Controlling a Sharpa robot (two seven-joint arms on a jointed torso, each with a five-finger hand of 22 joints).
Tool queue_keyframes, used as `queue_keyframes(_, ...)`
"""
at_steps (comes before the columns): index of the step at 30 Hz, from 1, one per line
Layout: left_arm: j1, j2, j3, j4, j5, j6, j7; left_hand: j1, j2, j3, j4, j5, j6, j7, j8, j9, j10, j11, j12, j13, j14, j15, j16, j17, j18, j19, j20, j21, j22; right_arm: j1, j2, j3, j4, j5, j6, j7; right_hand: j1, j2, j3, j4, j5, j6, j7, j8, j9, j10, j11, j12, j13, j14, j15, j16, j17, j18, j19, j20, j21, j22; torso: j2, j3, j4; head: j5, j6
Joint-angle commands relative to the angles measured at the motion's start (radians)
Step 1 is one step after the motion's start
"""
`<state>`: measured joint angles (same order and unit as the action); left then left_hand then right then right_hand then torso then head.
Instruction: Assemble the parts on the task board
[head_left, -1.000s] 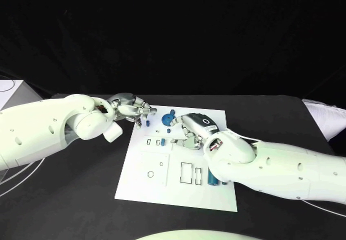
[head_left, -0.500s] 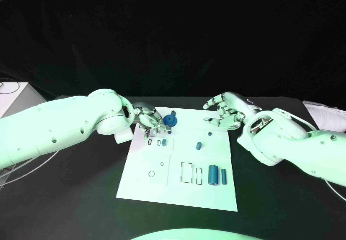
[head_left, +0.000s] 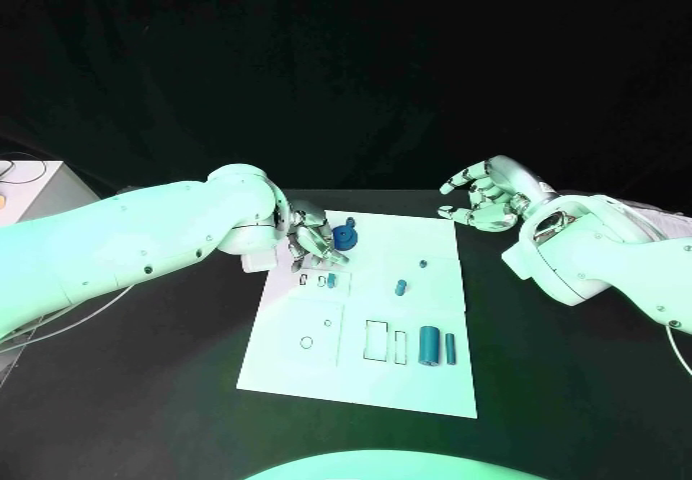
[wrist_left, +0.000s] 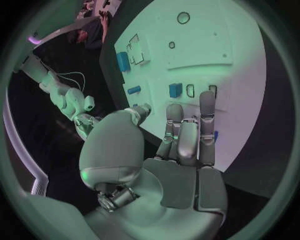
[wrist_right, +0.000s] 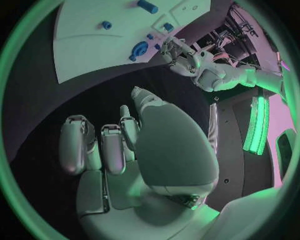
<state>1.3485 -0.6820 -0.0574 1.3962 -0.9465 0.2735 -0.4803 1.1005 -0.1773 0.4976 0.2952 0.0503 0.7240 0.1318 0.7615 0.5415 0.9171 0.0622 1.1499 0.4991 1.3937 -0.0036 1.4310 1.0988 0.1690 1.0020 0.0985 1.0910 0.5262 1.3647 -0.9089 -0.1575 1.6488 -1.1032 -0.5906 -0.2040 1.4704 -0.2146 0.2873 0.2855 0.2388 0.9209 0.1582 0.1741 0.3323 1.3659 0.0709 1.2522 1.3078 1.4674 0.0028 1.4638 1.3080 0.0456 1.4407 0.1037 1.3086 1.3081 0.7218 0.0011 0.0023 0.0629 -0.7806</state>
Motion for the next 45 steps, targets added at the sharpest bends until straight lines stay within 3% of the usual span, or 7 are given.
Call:
queue_keyframes(1, 0.004, 0.01, -0.001, -0.003, -0.061, 0.089, -0.026, -0.018, -0.001, -0.009, 0.0, 0.0, 0.005, -0.002, 0.006, 0.004, 0.005, -0.005, 0.007, 0.002, 0.007, -0.002, 0.003, 0.0, 0.016, 0.0, -0.002, 0.003, -0.002, 0.003, -0.003, 0.001, -0.007, 0.039, -0.014, 0.017, -0.003, -0.012, 0.008, 0.0, 0.006, 0.004, -0.002, 0.007, 0.001, -0.006, -0.002, -0.007, 0.018, 0.054, -0.007, -0.006, 0.1, 0.017, -0.006, -0.001, -0.005, 0.113, 0.002, 0.0011, -0.0012, 0.003, -0.004)
queue_keyframes(15, 0.006, 0.021, -0.001, -0.015, -0.072, 0.118, -0.032, -0.038, 0.005, -0.022, 0.0, 0.0, 0.01, -0.007, 0.019, 0.018, 0.012, -0.009, 0.017, 0.017, 0.013, -0.006, 0.008, 0.017, 0.015, 0.002, -0.004, 0.007, 0.003, 0.005, -0.003, 0.001, -0.021, 0.046, -0.005, -0.003, -0.01, -0.016, 0.01, 0.002, 0.008, 0.0, -0.001, 0.008, 0.001, -0.007, -0.001, -0.008, 0.016, 0.054, -0.007, -0.007, 0.099, 0.017, -0.006, -0.002, -0.007, 0.113, 0.001, -0.0021, 0.0003, 0.0, -0.016)
queue_keyframes(22, 0.006, 0.029, -0.004, -0.026, -0.072, 0.13, -0.035, -0.039, 0.005, -0.024, 0.0, 0.0, 0.01, -0.008, 0.02, 0.019, 0.012, -0.009, 0.017, 0.017, 0.013, -0.006, 0.008, 0.017, 0.015, 0.003, -0.004, 0.008, 0.005, 0.005, -0.002, 0.001, -0.024, 0.048, 0.0, -0.009, -0.014, -0.017, 0.011, 0.002, 0.009, -0.004, -0.001, 0.009, 0.001, -0.007, -0.001, -0.008, 0.016, 0.053, -0.007, -0.008, 0.099, 0.017, -0.006, -0.002, -0.007, 0.113, 0.002, -0.0014, -0.0019, 0.0, -0.022)
queue_keyframes(26, 0.005, 0.031, -0.006, -0.027, -0.072, 0.135, -0.035, -0.04, 0.007, -0.023, 0.0, 0.0, 0.009, -0.008, 0.021, 0.02, 0.011, -0.01, 0.017, 0.017, 0.014, -0.006, 0.009, 0.019, 0.015, 0.003, -0.005, 0.008, 0.004, 0.005, -0.003, 0.001, -0.024, 0.048, 0.003, -0.013, -0.014, -0.017, 0.011, 0.002, 0.009, -0.004, -0.001, 0.009, 0.001, -0.007, -0.001, -0.008, 0.016, 0.053, -0.007, -0.008, 0.099, 0.017, -0.006, -0.002, -0.007, 0.113, 0.0, -0.0013, 0.0006, -0.002, -0.025)
queue_keyframes(34, 0.005, 0.029, -0.009, -0.024, -0.072, 0.15, -0.037, -0.021, 0.008, -0.017, -0.004, 0.0, 0.003, -0.009, 0.023, 0.027, 0.004, -0.011, 0.016, 0.015, 0.013, -0.007, 0.009, 0.018, 0.016, 0.0, -0.006, 0.007, 0.001, 0.005, -0.003, 0.001, -0.024, 0.048, 0.004, -0.02, -0.015, -0.016, 0.012, 0.002, 0.009, -0.005, -0.001, 0.009, 0.001, -0.007, -0.001, -0.008, 0.015, 0.054, -0.007, -0.008, 0.099, 0.017, -0.006, -0.002, -0.007, 0.113, 0.001, -0.0011, -0.0004, -0.004, -0.029)
queue_keyframes(45, 0.004, 0.034, -0.02, -0.028, -0.06, 0.151, -0.038, -0.019, 0.008, -0.016, -0.003, 0.0, 0.002, -0.009, 0.023, 0.028, 0.002, -0.011, 0.015, 0.013, 0.013, -0.008, 0.009, 0.019, 0.015, 0.0, -0.006, 0.008, 0.001, 0.005, -0.001, 0.001, -0.027, 0.048, 0.009, -0.023, -0.016, -0.016, 0.012, 0.002, 0.01, -0.006, -0.001, 0.009, 0.001, -0.008, -0.001, -0.008, 0.015, 0.054, -0.007, -0.007, 0.099, 0.017, -0.006, -0.002, -0.007, 0.113, 0.001, -0.0013, 0.0001, -0.008, -0.033)
